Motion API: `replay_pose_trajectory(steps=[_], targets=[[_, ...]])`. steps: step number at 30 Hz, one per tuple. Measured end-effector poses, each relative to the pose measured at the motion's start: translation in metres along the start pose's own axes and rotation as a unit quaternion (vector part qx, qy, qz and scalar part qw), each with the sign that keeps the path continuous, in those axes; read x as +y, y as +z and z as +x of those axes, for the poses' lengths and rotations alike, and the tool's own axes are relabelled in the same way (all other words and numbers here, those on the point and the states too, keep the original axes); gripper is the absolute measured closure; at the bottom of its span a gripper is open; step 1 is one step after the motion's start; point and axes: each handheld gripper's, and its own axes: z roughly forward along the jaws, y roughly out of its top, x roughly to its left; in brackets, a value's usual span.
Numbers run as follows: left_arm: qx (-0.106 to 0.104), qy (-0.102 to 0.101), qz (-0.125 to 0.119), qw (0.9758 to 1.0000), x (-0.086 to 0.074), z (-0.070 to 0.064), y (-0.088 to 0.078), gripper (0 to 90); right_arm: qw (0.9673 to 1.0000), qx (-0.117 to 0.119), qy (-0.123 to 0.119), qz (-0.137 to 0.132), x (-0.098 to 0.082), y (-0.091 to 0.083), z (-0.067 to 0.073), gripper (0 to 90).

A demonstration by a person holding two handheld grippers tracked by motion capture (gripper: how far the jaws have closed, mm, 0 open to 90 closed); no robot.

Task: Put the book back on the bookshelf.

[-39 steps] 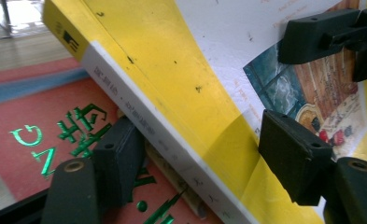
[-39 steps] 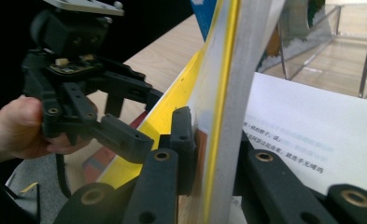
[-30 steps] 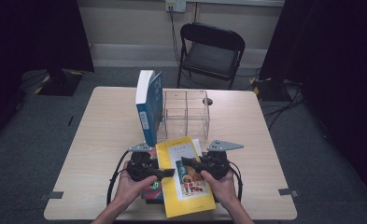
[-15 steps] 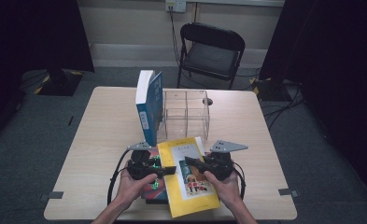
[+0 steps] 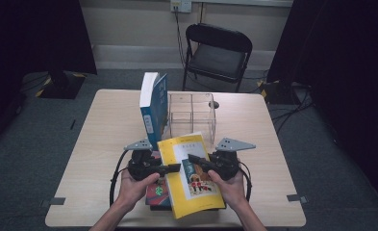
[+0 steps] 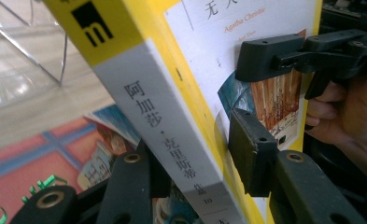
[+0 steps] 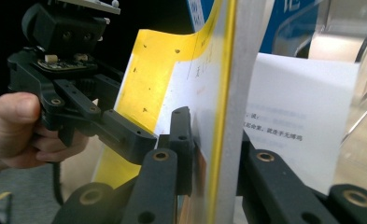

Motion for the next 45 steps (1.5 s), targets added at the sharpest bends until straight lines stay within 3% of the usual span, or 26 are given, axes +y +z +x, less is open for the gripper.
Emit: replay_pose_trajectory(steps=[6,9,11,14,19,30,38,45], targets=[[0.032,0.037,-0.013,0.9987,0.021,-0.008,-0.009,65.7,0.9997,-0.001,0.002,-0.025,0.015,0.000,-0.002,79.0],[0.040,0.050,-0.033,0.9974,0.031,-0.012,-0.014,69.5,0.9993,0.000,-0.002,-0.038,0.024,-0.002,-0.002,78.2],[0.040,0.045,-0.046,0.9971,0.036,-0.012,-0.017,72.3,0.9990,0.003,-0.008,-0.044,0.029,-0.004,-0.002,78.2],[0.050,0.065,-0.051,0.9953,0.037,-0.016,-0.017,72.9,0.9988,0.001,-0.018,-0.046,0.034,-0.005,-0.001,78.1],[0.049,0.097,-0.052,0.9927,0.034,-0.025,-0.017,73.2,0.9984,0.009,-0.013,-0.054,0.028,-0.010,-0.003,71.6],[0.037,0.138,-0.053,0.9883,0.024,-0.046,-0.019,73.4,0.9985,-0.022,-0.014,-0.048,0.012,-0.033,-0.005,43.3],[0.046,0.146,-0.058,0.9865,0.021,-0.053,-0.017,73.1,0.9997,-0.006,-0.006,-0.024,-0.011,-0.034,-0.018,40.9],[0.065,0.167,-0.040,0.9830,0.024,-0.061,-0.007,72.7,0.9999,0.004,-0.006,-0.010,-0.015,-0.030,-0.021,39.9]])
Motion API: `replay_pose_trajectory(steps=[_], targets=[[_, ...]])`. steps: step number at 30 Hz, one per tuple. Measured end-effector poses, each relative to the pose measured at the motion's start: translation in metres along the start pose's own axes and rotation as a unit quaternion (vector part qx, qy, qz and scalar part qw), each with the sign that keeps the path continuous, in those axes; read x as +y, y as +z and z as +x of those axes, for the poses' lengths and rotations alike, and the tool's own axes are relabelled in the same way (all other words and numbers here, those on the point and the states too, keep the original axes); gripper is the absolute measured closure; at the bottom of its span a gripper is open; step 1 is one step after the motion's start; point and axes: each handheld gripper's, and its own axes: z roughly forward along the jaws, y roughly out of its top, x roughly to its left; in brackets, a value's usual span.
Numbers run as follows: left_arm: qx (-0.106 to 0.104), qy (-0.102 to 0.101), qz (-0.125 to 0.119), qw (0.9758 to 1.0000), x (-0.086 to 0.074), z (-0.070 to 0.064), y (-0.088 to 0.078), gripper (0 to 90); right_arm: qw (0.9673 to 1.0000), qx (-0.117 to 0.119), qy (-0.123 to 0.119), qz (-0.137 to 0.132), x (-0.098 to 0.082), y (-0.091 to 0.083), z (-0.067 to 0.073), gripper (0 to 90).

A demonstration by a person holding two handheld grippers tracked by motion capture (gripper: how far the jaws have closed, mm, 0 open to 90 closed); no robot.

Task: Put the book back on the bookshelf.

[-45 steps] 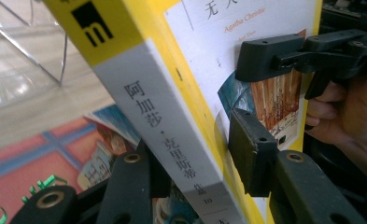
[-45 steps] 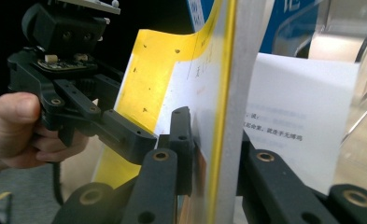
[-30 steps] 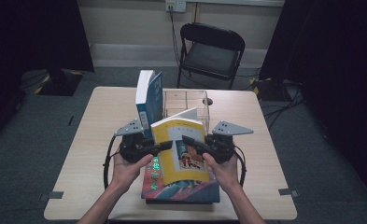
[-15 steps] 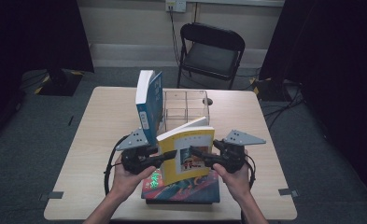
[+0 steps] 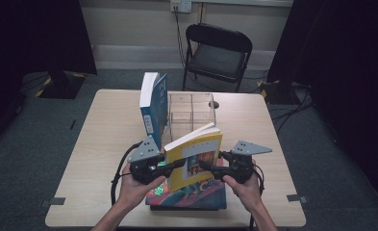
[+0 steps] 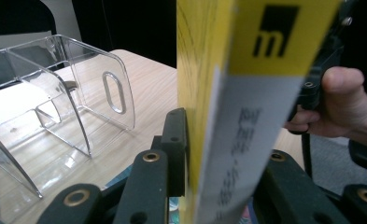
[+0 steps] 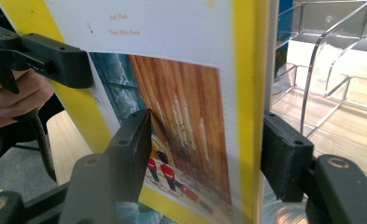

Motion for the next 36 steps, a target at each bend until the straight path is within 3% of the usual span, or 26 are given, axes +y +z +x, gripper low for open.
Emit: replay_pose_trajectory(steps=[5,9,11,16,22,25,28,31,33,36], targets=[[-0.006,0.000,-0.005,1.0000,-0.003,-0.003,0.006,71.8,0.9999,0.010,-0.005,0.005,0.000,-0.004,0.001,41.1],[0.003,0.027,0.013,0.9996,-0.008,-0.012,0.015,70.5,0.9997,0.021,-0.013,0.007,-0.004,-0.008,0.001,42.1],[0.002,0.033,0.008,0.9994,-0.010,-0.015,0.017,69.9,0.9993,0.024,-0.018,0.020,-0.009,-0.010,0.001,42.2],[-0.003,0.036,0.006,0.9993,-0.010,-0.016,0.017,67.9,0.9986,0.024,-0.009,0.045,-0.025,-0.006,-0.004,41.6],[0.000,0.036,-0.003,0.9994,-0.011,-0.016,0.018,65.6,0.9984,0.018,-0.012,0.052,-0.025,-0.001,-0.003,42.0],[0.005,0.032,-0.009,0.9994,-0.012,-0.019,0.018,59.1,0.9982,0.011,-0.016,0.057,-0.023,0.003,-0.002,42.6],[0.024,0.025,-0.006,0.9994,-0.011,-0.020,0.018,64.7,0.9979,0.004,-0.023,0.060,-0.021,0.006,-0.001,42.1],[0.025,0.022,-0.005,0.9994,-0.011,-0.018,0.018,71.2,0.9979,0.005,-0.024,0.060,-0.022,0.005,-0.002,43.4],[0.026,0.012,-0.005,0.9996,-0.011,-0.018,0.018,72.4,0.9980,0.007,-0.022,0.059,-0.022,0.005,-0.002,43.0],[0.048,-0.004,-0.005,0.9988,-0.010,-0.018,0.018,75.2,0.9982,0.006,-0.013,0.059,-0.022,0.005,-0.004,41.4]])
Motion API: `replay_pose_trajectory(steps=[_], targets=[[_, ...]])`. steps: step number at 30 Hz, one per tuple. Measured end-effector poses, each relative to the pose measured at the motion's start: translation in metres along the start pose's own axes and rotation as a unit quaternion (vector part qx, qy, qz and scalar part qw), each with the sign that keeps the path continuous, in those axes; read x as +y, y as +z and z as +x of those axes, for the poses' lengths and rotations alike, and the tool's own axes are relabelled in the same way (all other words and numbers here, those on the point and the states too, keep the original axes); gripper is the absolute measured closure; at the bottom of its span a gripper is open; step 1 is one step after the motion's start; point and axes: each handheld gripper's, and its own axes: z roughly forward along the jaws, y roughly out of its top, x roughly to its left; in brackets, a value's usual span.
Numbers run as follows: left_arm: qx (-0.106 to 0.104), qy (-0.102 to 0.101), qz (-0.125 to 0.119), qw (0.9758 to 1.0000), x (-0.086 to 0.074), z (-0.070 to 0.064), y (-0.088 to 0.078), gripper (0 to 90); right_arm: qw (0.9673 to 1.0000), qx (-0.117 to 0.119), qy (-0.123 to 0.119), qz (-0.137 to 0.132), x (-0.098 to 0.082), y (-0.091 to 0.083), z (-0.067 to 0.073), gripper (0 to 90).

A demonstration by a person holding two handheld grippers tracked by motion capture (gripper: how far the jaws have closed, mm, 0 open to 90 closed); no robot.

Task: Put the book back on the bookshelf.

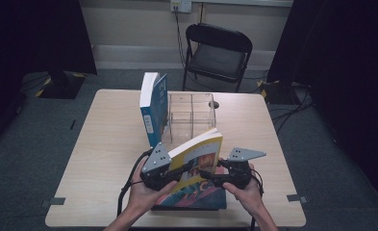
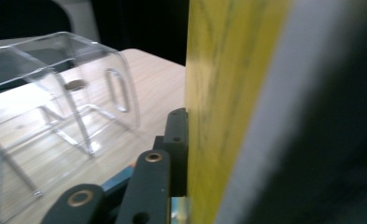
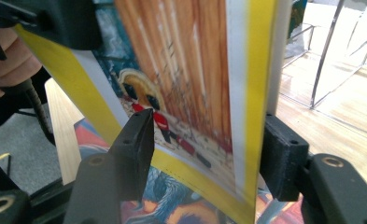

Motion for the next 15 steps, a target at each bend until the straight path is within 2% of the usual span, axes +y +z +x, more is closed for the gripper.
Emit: replay_pose_trajectory(steps=[1,4,6,9,15], targets=[[0.002,-0.012,-0.002,0.9999,0.000,0.002,0.000,75.5,0.9999,-0.010,0.003,0.002,0.000,0.000,-0.002,40.0],[0.003,-0.034,-0.003,0.9994,0.000,0.009,0.000,75.7,0.9997,-0.016,0.019,-0.002,-0.002,-0.003,-0.009,37.1],[0.011,-0.067,-0.006,0.9977,-0.002,0.018,-0.001,75.7,0.9992,-0.027,0.030,0.000,-0.006,-0.007,-0.014,34.2],[0.024,-0.094,-0.011,0.9953,-0.004,0.027,-0.004,75.8,0.9980,-0.045,0.043,0.008,-0.015,-0.017,-0.021,32.0],[0.064,-0.096,-0.010,0.9933,-0.002,0.040,-0.016,75.8,0.9935,-0.087,0.072,0.015,-0.040,-0.038,-0.037,30.1]])
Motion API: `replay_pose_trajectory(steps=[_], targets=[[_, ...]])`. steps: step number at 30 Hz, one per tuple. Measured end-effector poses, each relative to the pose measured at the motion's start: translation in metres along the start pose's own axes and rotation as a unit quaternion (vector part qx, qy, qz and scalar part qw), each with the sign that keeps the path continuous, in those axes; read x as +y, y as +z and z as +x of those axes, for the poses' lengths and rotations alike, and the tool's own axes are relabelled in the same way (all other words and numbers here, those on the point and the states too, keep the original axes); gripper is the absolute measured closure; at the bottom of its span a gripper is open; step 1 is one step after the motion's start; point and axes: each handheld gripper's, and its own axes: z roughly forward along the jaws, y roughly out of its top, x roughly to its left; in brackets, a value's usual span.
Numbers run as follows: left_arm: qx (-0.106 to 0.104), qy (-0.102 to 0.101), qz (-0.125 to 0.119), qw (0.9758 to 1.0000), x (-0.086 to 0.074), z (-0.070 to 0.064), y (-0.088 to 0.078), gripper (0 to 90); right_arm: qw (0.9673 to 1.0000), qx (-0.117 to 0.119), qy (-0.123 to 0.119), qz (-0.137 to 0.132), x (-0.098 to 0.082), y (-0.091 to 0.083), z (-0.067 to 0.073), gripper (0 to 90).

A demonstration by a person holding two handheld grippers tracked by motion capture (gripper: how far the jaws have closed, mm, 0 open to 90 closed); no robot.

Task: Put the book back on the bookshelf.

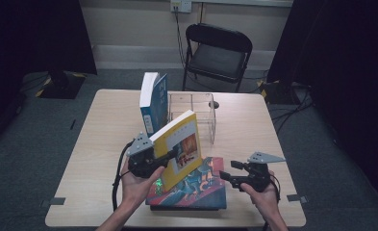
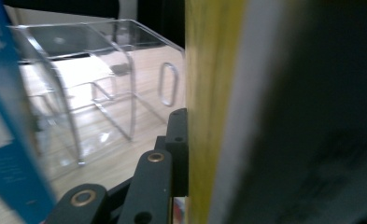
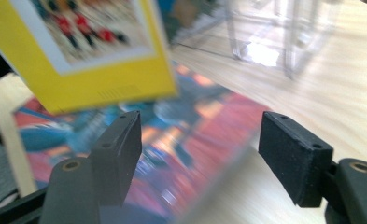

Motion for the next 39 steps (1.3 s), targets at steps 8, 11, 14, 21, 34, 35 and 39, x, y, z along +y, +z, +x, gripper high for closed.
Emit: replay_pose_trajectory(steps=[8,11,14,21,34,35,39], targets=[[0.041,-0.006,-0.011,0.9991,0.013,0.011,-0.008,75.8,0.9961,-0.074,0.027,0.039,-0.031,-0.008,-0.032,24.1],[0.048,-0.009,-0.016,0.9987,0.017,0.013,-0.006,75.8,0.9933,-0.101,0.027,0.050,-0.035,-0.006,-0.038,21.6],[0.058,-0.010,-0.018,0.9981,0.021,0.015,-0.001,75.8,0.9902,-0.124,0.023,0.061,-0.038,-0.003,-0.042,19.8],[0.078,-0.007,-0.022,0.9967,0.029,0.021,0.012,75.8,0.9870,-0.140,0.020,0.077,-0.043,0.002,-0.045,19.0],[0.105,-0.031,-0.031,0.9935,0.041,0.036,0.028,75.9,0.9811,-0.174,-0.029,0.080,-0.060,0.015,-0.038,13.5],[0.108,-0.030,-0.031,0.9933,0.042,0.036,0.029,75.8,0.9811,-0.174,-0.028,0.080,-0.060,0.015,-0.038,13.5],[0.120,-0.008,-0.023,0.9925,0.043,0.035,0.039,75.9,0.9811,-0.174,-0.028,0.080,-0.060,0.015,-0.038,13.5]])
